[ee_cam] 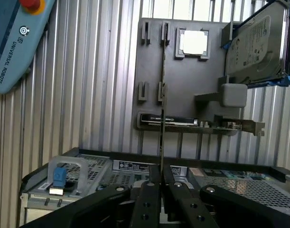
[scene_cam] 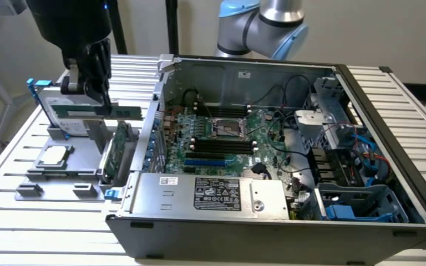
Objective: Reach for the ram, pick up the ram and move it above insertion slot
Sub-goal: 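Pick up the ram and move it above insertion slot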
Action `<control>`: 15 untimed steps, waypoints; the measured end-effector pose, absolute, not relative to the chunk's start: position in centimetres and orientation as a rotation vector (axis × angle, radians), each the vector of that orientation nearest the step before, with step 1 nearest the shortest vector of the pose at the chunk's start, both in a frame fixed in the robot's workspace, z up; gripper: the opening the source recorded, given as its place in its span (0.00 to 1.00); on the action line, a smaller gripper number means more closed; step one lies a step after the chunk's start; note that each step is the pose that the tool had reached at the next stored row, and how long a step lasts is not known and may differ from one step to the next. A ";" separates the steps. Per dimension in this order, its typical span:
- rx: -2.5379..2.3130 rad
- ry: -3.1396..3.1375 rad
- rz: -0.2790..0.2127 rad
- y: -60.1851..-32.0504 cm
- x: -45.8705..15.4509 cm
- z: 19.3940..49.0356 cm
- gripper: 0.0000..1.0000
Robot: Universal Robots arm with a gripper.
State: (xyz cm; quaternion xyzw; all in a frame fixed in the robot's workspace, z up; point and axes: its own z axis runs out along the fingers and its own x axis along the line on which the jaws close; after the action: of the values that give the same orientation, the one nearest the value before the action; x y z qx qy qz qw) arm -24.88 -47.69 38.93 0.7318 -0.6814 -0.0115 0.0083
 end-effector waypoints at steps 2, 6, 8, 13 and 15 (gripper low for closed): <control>2.288 -2.130 -0.038 -47.5 -24.3 38.9 0.14; 2.292 -2.134 -0.046 -47.3 -23.3 38.9 0.14; 2.294 -2.136 -0.050 -47.1 -22.7 39.0 0.14; 2.301 -2.141 -0.063 -46.9 -21.4 39.0 0.14; 2.303 -2.143 -0.068 -46.7 -20.8 39.0 0.14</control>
State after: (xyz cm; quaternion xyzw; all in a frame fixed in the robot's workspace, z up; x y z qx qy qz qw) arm -20.82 -46.75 38.98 0.7319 -0.6811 -0.0215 -0.0024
